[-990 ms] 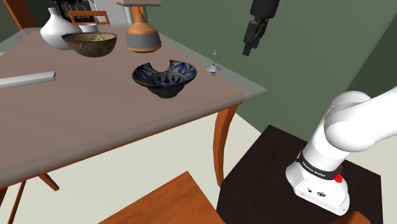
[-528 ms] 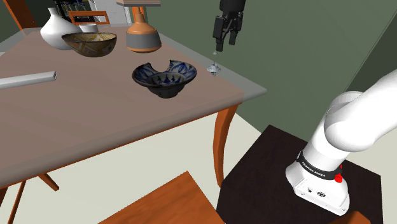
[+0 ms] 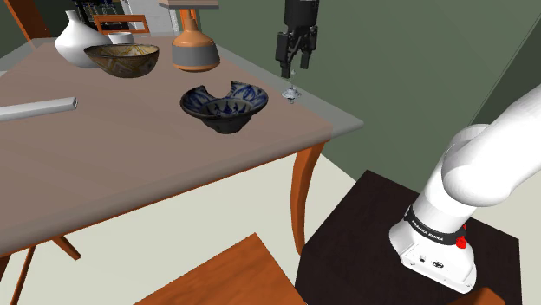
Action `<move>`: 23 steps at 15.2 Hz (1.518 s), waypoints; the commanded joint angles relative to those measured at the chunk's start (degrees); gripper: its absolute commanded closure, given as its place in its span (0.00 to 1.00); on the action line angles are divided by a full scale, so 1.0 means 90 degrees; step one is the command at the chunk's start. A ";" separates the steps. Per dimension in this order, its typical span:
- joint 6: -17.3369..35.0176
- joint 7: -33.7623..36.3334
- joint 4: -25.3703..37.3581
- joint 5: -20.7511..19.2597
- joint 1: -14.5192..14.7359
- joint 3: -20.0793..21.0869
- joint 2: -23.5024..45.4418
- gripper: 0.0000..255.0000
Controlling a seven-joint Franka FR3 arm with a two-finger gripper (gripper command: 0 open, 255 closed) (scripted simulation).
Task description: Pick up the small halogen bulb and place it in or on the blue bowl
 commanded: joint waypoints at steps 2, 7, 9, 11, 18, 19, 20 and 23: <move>0.0237 -0.0004 -0.0236 0.0001 0.0000 0.0001 -0.0001 0.00; 0.0237 -0.0004 -0.0234 0.0001 0.0000 0.0001 0.0001 0.00; 0.0236 -0.0003 -0.0234 0.0001 0.0000 0.0001 0.0000 0.00; 0.0236 -0.0003 -0.0234 0.0001 0.0000 0.0001 0.0000 1.00; 0.0236 -0.0003 -0.0234 0.0001 0.0000 0.0001 0.0000 1.00; 0.0237 -0.0004 -0.0234 0.0001 0.0000 0.0001 0.0001 1.00; 0.0152 -0.0005 -0.0138 -0.0002 -0.0002 -0.0001 0.0012 1.00; -0.0104 -0.0008 0.0161 -0.0011 -0.0009 -0.0006 0.0056 1.00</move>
